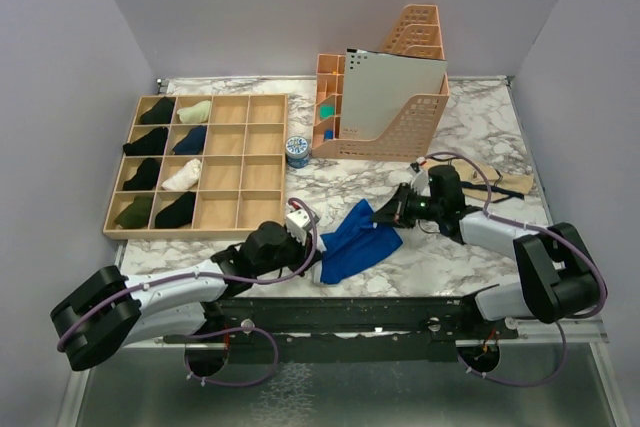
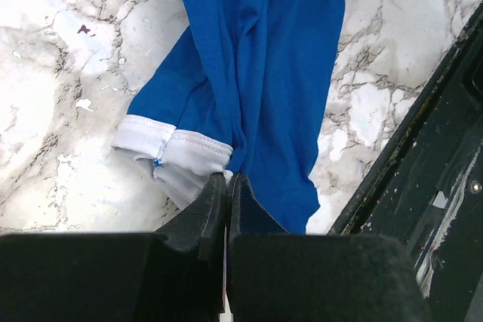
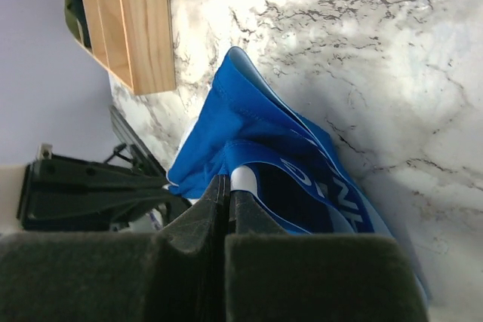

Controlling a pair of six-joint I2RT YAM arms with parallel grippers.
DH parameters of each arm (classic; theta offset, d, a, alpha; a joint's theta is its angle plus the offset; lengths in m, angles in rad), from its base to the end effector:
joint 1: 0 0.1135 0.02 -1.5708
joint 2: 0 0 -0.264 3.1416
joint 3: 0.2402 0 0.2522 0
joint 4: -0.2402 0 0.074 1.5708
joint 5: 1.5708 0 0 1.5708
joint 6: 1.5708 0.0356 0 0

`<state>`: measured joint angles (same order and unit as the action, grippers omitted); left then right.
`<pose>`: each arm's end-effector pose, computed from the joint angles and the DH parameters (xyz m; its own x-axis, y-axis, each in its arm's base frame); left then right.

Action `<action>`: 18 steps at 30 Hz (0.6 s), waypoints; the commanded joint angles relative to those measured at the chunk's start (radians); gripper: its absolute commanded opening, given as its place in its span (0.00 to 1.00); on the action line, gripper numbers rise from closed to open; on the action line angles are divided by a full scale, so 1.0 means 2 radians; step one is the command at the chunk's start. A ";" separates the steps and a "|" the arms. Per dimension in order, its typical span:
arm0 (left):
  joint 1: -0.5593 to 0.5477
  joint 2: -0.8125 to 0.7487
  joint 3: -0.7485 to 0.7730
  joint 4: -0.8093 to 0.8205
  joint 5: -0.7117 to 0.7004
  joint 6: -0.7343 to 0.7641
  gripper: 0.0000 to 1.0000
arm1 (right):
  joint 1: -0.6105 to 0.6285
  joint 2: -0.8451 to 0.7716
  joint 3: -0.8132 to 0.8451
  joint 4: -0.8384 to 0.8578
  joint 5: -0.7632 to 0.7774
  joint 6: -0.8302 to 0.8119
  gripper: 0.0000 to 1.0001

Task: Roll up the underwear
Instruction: Fold the underwear at the center of the board.

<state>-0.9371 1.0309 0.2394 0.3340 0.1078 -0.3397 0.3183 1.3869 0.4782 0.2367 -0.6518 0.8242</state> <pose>0.1137 -0.1612 0.1595 -0.5326 0.1654 -0.8301 0.7221 0.6003 -0.3437 0.2304 0.0987 0.1530 -0.9151 0.3129 -0.2543 -0.0412 0.5549 0.8309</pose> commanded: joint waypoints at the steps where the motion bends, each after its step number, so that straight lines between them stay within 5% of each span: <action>1: 0.001 0.018 0.025 -0.018 -0.023 -0.002 0.09 | -0.007 0.014 0.006 -0.007 -0.038 -0.099 0.03; 4: 0.003 0.030 0.050 -0.048 -0.056 -0.018 0.50 | -0.007 0.031 0.001 0.006 -0.049 -0.078 0.10; 10: 0.028 -0.007 0.061 -0.062 -0.069 -0.033 0.79 | -0.008 0.045 -0.008 0.073 -0.057 -0.012 0.31; 18: 0.049 -0.021 0.093 -0.142 0.013 -0.022 0.77 | -0.008 0.040 0.014 0.039 -0.053 0.005 0.53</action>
<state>-0.8448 1.0004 0.3882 0.1490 0.0185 -0.3927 0.3061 1.4830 0.4782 0.3283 -0.7391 0.8089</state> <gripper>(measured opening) 0.810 0.495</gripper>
